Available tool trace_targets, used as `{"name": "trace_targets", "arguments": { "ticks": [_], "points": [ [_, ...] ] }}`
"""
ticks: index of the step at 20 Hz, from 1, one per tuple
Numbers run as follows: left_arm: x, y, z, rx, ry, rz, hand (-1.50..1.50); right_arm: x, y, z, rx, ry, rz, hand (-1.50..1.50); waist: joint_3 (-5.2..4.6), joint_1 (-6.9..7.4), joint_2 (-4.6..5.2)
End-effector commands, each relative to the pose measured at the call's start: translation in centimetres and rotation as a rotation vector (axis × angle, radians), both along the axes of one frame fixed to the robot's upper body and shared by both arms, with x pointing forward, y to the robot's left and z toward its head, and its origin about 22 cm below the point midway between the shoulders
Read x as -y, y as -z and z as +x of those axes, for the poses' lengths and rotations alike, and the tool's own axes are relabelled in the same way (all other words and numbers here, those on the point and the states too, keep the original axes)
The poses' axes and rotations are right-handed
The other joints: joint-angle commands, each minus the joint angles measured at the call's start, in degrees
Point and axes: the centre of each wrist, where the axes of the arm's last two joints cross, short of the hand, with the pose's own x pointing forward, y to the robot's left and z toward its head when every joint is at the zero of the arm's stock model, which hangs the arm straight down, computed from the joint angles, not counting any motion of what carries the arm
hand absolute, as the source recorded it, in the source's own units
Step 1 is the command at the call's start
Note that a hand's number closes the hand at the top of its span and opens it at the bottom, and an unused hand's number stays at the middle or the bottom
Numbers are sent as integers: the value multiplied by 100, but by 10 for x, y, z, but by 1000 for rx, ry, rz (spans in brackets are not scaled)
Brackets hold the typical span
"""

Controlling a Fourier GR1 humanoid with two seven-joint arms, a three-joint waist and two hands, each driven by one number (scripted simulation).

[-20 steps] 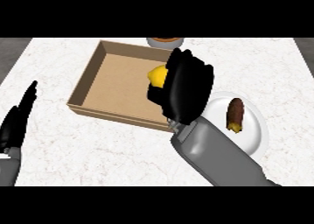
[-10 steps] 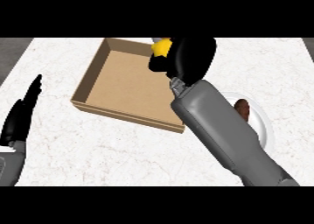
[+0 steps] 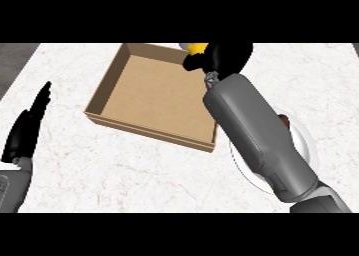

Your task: Pick the lemon from the plate and place it in the cardboard box

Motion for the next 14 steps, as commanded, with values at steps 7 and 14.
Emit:
{"name": "trace_targets", "arguments": {
  "ticks": [7,14],
  "points": [
    [-1,-1,1,-5,34,-4,0,15,21,22,29,180,306,-150,2,143,25],
    [4,-3,4,-1,3,-7,0,9,23,26,293,128,282,-150,1,63,3]
  ]
}}
